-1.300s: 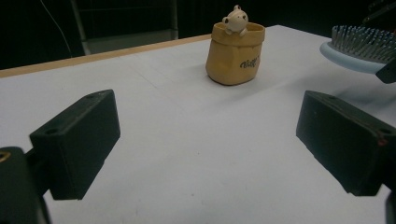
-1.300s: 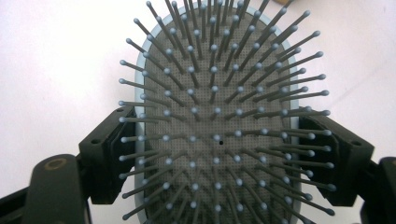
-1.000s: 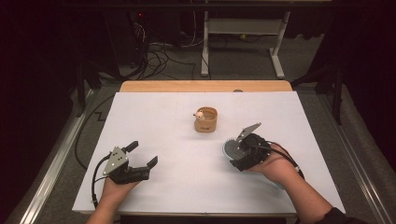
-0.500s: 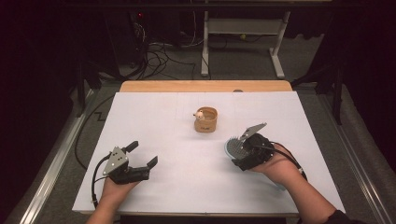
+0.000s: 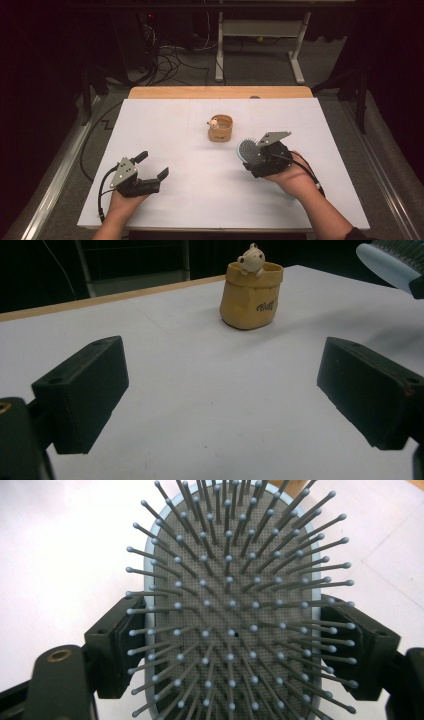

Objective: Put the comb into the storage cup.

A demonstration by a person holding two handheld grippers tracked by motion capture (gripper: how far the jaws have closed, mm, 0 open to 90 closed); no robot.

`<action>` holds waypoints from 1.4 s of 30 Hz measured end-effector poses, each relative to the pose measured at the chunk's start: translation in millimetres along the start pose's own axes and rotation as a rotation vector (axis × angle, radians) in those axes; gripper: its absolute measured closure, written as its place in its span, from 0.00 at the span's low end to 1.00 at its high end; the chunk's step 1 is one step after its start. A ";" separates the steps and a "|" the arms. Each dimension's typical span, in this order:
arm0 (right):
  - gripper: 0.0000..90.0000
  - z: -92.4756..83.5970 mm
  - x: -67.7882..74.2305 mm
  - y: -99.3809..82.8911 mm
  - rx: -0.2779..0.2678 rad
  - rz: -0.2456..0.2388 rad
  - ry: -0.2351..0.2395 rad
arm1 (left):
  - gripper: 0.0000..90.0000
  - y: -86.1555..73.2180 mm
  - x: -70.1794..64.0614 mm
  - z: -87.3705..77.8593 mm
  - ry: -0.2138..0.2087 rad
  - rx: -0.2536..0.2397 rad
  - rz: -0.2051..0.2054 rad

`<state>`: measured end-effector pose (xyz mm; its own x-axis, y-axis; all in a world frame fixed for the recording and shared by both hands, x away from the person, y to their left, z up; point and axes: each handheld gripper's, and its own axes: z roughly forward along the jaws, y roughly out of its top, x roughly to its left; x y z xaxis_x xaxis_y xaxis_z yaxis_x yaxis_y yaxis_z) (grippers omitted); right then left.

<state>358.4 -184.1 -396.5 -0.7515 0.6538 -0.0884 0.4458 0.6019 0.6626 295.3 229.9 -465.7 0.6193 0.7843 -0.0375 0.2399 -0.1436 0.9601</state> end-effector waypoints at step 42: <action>0.23 -13.2 6.3 -4.2 -0.485 0.097 -0.076 | 0.01 2.0 0.5 -0.6 -0.009 0.008 -0.026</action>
<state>345.4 -188.6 -390.1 -0.6724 0.7385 -0.0508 0.2208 0.2656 0.9385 295.6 230.4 -463.6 0.6196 0.7822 -0.0651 0.2624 -0.1282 0.9564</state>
